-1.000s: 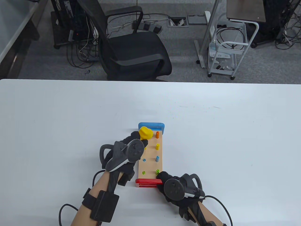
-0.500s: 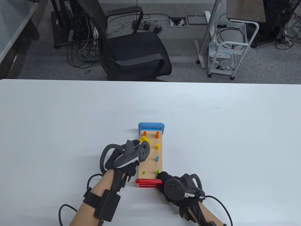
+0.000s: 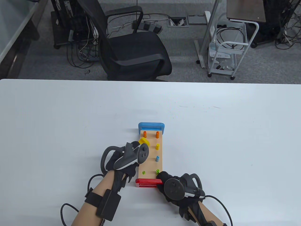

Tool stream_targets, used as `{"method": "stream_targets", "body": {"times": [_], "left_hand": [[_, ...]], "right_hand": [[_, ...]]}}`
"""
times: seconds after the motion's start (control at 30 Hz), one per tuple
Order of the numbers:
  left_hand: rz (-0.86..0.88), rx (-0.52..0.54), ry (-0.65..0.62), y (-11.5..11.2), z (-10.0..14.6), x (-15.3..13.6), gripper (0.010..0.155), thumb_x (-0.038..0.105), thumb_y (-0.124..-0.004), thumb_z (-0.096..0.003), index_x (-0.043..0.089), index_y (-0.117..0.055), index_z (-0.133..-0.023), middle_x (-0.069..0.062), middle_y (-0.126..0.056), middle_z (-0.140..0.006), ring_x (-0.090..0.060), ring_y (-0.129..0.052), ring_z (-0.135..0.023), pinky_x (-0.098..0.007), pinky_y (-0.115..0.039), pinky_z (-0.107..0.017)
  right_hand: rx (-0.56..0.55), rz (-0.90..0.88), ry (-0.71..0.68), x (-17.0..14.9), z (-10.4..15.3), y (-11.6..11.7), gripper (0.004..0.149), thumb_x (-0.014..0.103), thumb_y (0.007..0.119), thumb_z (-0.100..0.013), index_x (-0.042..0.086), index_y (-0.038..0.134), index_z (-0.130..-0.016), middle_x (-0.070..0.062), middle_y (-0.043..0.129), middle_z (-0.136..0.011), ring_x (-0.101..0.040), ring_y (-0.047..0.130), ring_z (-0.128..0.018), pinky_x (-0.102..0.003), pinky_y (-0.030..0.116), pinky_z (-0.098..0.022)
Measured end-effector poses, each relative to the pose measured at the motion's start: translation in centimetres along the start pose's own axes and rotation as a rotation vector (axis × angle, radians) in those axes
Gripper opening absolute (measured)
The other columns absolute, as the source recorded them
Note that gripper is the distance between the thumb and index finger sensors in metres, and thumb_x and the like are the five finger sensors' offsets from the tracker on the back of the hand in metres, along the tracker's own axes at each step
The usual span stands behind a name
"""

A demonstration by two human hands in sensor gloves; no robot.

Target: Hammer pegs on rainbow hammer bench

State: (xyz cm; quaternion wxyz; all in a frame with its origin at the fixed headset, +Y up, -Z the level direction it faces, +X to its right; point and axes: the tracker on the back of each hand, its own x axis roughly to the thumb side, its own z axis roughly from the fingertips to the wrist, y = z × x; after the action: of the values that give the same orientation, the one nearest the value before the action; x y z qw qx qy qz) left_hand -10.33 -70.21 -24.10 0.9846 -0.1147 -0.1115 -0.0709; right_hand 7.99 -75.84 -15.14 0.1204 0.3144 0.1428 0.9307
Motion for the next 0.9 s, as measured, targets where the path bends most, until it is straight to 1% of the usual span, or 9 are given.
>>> {"method": "stream_targets", "body": {"times": [0.23,0.27,0.33,0.37,0.4,0.43,0.47,0.57,0.9], "left_hand": [[0.239,0.238,-0.012,2.6,1.3,-0.5,0.067,0.054,-0.052,-0.0566,0.006,-0.065,-0.101,-0.009,-0.100,-0.067,-0.027,-0.106,-0.032,-0.034,-0.090,-0.023],[0.192,0.214,-0.013,1.8,0.8,-0.2,0.067,0.053,-0.054,-0.0565,0.004,-0.068,-0.099,-0.010,-0.102,-0.063,-0.027,-0.106,-0.027,-0.034,-0.089,-0.019],[-0.135,-0.218,0.008,-1.5,-1.0,0.9,0.066,0.056,-0.045,-0.0572,0.008,-0.061,-0.099,0.000,-0.099,-0.067,-0.017,-0.107,-0.029,-0.026,-0.092,-0.021],[-0.163,-0.113,0.028,-0.6,-0.1,0.6,0.065,0.058,-0.040,-0.0568,0.011,-0.054,-0.101,0.005,-0.094,-0.073,-0.013,-0.106,-0.036,-0.024,-0.092,-0.027],[-0.039,0.103,-0.023,-0.6,-0.1,0.5,0.065,0.056,-0.051,-0.0558,0.007,-0.069,-0.095,-0.002,-0.103,-0.060,-0.019,-0.106,-0.022,-0.027,-0.091,-0.016],[0.006,0.070,-0.031,-0.9,-0.5,0.4,0.065,0.053,-0.056,-0.0553,0.003,-0.075,-0.092,-0.008,-0.106,-0.055,-0.024,-0.107,-0.017,-0.031,-0.091,-0.011],[-0.032,-0.098,0.015,-0.8,-0.4,0.2,0.065,0.055,-0.049,-0.0565,0.007,-0.065,-0.097,-0.004,-0.101,-0.063,-0.021,-0.106,-0.026,-0.029,-0.090,-0.018],[0.003,0.013,-0.016,-1.3,-0.3,0.1,0.065,0.055,-0.051,-0.0561,0.006,-0.068,-0.095,-0.005,-0.102,-0.061,-0.022,-0.106,-0.024,-0.030,-0.090,-0.017],[0.111,0.029,0.005,0.0,0.1,-1.1,0.064,0.057,-0.058,-0.0569,0.009,-0.068,-0.098,-0.004,-0.101,-0.066,-0.022,-0.109,-0.036,-0.030,-0.094,-0.025]], "right_hand": [[-0.002,0.002,0.001,0.0,0.0,0.0,0.052,0.034,0.049,-0.063,0.001,0.036,-0.101,-0.027,0.076,-0.099,-0.043,0.087,-0.077,-0.061,0.071,-0.059],[-0.001,0.001,0.002,0.0,0.0,0.0,0.052,0.034,0.049,-0.063,0.001,0.036,-0.101,-0.027,0.076,-0.099,-0.043,0.087,-0.077,-0.061,0.072,-0.059],[-0.001,0.001,0.001,0.0,0.0,0.0,0.052,0.034,0.049,-0.063,0.001,0.036,-0.101,-0.027,0.076,-0.099,-0.043,0.087,-0.077,-0.061,0.071,-0.059],[0.001,0.001,0.001,0.0,0.0,0.0,0.052,0.034,0.049,-0.063,0.001,0.036,-0.101,-0.027,0.076,-0.099,-0.043,0.087,-0.077,-0.061,0.071,-0.059],[0.001,0.002,0.001,0.0,0.0,0.1,0.052,0.034,0.049,-0.063,0.001,0.036,-0.101,-0.027,0.076,-0.099,-0.043,0.087,-0.077,-0.061,0.071,-0.059],[0.000,0.001,0.000,0.0,0.0,0.1,0.052,0.034,0.049,-0.063,0.001,0.036,-0.101,-0.027,0.076,-0.099,-0.043,0.087,-0.077,-0.061,0.071,-0.059],[-0.001,0.001,0.000,0.0,0.0,0.1,0.052,0.034,0.049,-0.063,0.001,0.037,-0.101,-0.027,0.076,-0.099,-0.043,0.087,-0.076,-0.061,0.071,-0.059],[-0.002,0.006,0.003,0.0,0.0,0.1,0.052,0.034,0.049,-0.063,0.001,0.036,-0.101,-0.027,0.076,-0.099,-0.043,0.087,-0.077,-0.061,0.072,-0.059],[-0.002,0.000,0.001,0.0,0.0,0.1,0.052,0.034,0.049,-0.063,0.001,0.036,-0.101,-0.027,0.076,-0.099,-0.043,0.087,-0.077,-0.061,0.071,-0.059]]}}
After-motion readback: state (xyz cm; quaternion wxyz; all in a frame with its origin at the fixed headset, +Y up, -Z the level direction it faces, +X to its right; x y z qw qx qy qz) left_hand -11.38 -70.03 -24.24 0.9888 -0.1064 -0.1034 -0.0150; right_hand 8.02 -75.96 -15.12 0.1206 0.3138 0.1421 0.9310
